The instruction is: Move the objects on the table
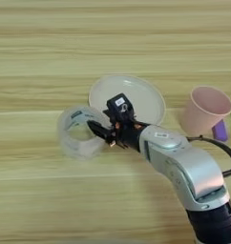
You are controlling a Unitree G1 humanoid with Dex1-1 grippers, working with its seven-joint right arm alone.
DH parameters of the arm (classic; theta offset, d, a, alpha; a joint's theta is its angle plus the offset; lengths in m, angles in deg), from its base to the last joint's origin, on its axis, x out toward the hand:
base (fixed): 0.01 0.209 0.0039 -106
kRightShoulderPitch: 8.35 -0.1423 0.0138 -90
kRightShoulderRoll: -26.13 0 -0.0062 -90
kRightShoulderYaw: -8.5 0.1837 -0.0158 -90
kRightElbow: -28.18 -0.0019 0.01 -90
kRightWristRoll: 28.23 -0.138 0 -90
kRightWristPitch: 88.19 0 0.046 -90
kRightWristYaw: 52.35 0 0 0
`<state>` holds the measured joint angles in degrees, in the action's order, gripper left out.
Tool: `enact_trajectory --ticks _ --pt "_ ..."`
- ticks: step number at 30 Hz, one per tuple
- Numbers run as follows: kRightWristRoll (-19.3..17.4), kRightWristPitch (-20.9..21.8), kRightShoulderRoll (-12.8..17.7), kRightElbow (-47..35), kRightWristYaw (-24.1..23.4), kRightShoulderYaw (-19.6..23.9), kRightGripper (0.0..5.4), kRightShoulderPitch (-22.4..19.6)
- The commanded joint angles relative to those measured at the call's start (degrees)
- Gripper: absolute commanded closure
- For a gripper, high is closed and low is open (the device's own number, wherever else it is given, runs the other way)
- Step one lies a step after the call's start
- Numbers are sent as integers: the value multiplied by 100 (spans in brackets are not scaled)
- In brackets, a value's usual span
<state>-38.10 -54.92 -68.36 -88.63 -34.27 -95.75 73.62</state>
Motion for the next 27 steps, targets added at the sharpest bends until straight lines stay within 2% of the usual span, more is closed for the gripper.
enact_trajectory --ticks 1,8,11,22,27 --pt "1 198 33 -119 -37 137 292 -310" --pt "7 214 30 -97 -42 169 363 -322" --pt "4 212 26 -111 -43 184 418 -320" --pt "-57 244 -38 -191 -50 313 423 -327" --pt "-246 111 -193 -502 -119 653 428 -740"
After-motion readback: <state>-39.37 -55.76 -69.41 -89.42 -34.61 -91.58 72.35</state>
